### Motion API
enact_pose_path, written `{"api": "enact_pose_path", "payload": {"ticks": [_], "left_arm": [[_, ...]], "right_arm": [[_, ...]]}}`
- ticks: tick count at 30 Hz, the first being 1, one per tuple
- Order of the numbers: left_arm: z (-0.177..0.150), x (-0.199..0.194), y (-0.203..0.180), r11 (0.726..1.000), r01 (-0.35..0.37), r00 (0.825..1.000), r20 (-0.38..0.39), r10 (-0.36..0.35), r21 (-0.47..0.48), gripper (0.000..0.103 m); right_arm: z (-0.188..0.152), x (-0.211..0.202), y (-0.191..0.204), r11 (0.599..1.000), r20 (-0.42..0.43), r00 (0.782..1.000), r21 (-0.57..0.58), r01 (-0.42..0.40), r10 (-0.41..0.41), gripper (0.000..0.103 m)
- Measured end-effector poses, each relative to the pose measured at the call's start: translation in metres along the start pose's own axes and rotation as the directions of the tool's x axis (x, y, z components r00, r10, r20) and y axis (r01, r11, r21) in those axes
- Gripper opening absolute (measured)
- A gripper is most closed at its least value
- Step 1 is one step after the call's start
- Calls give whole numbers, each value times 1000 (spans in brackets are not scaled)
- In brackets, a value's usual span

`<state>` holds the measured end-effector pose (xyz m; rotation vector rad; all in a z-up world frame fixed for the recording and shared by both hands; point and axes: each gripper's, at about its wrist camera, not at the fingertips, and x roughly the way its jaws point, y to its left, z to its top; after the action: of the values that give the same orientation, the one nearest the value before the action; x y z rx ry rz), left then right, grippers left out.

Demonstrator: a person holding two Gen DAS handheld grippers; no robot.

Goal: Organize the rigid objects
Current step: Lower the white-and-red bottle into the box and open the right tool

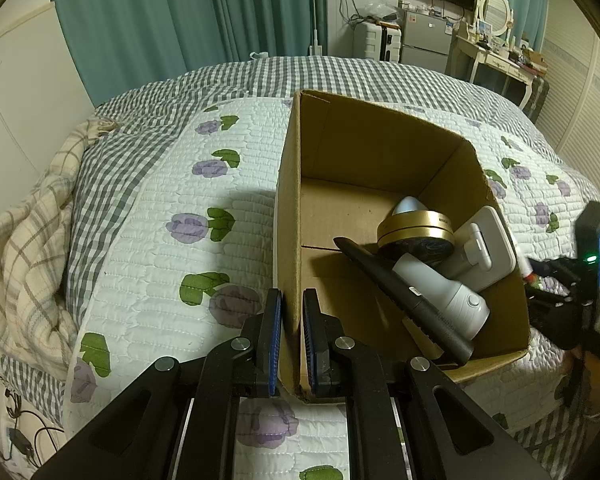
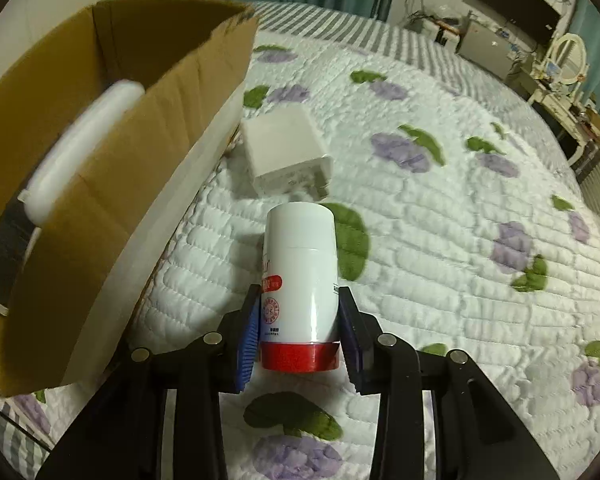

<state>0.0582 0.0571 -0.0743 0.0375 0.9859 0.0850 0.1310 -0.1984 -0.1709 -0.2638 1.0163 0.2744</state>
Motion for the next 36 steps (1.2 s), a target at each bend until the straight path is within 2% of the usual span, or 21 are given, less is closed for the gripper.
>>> {"api": "enact_pose_path", "payload": {"ticks": [8, 12, 16, 22, 30, 36], "left_arm": [[1, 1, -2, 1000, 4, 1000, -1, -4, -3, 10], [2, -1, -5, 1000, 5, 1000, 0, -5, -3, 10], [2, -1, -5, 1000, 8, 1000, -1, -8, -4, 10], [1, -1, -6, 1000, 15, 1000, 1, -15, -8, 10], [0, -1, -3, 999, 32, 999, 4, -32, -14, 10], [1, -1, -2, 999, 35, 999, 5, -35, -17, 9]], "right_arm": [[23, -75, 1, 1000, 177, 984, 0, 10, -10, 36], [45, -111, 23, 998, 258, 965, -56, -25, 39, 36], [64, -122, 56, 991, 296, 949, -115, -75, 106, 36], [82, -103, 97, 974, 265, 941, -142, -175, 208, 35], [78, -60, 129, 963, 173, 954, -158, -218, 244, 35], [75, -54, 130, 962, 162, 955, -154, -226, 250, 36]]}}
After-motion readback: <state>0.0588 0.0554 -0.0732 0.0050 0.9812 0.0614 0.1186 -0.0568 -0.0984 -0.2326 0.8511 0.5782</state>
